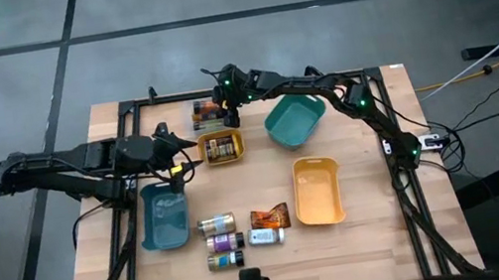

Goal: Sort spices by type
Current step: Put the black seasoning bottle into the transparent bin

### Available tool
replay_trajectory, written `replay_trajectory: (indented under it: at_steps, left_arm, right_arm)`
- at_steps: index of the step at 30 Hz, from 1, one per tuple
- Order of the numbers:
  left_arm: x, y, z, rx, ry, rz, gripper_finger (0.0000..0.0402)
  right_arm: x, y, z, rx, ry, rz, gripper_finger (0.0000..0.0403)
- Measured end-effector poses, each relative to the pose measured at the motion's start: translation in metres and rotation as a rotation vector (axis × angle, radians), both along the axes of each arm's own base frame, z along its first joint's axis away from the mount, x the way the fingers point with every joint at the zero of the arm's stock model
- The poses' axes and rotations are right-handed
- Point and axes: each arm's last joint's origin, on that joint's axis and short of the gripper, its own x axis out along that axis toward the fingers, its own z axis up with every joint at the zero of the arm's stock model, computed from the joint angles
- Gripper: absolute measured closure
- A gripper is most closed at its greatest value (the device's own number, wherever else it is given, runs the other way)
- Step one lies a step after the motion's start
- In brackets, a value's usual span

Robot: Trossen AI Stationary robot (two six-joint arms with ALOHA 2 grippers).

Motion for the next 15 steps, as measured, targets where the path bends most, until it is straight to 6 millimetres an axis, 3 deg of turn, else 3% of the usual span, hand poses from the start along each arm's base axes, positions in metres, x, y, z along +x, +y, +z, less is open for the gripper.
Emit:
replay_trajectory:
  at_steps: [15]
  left_arm:
    - [0.0000,-0.0001,0.0000,0.000,0.000,0.000,0.0164]
  right_arm:
    - [0.0002,-0.0010,0.0004,-0.029,0.005,-0.031,0.0196]
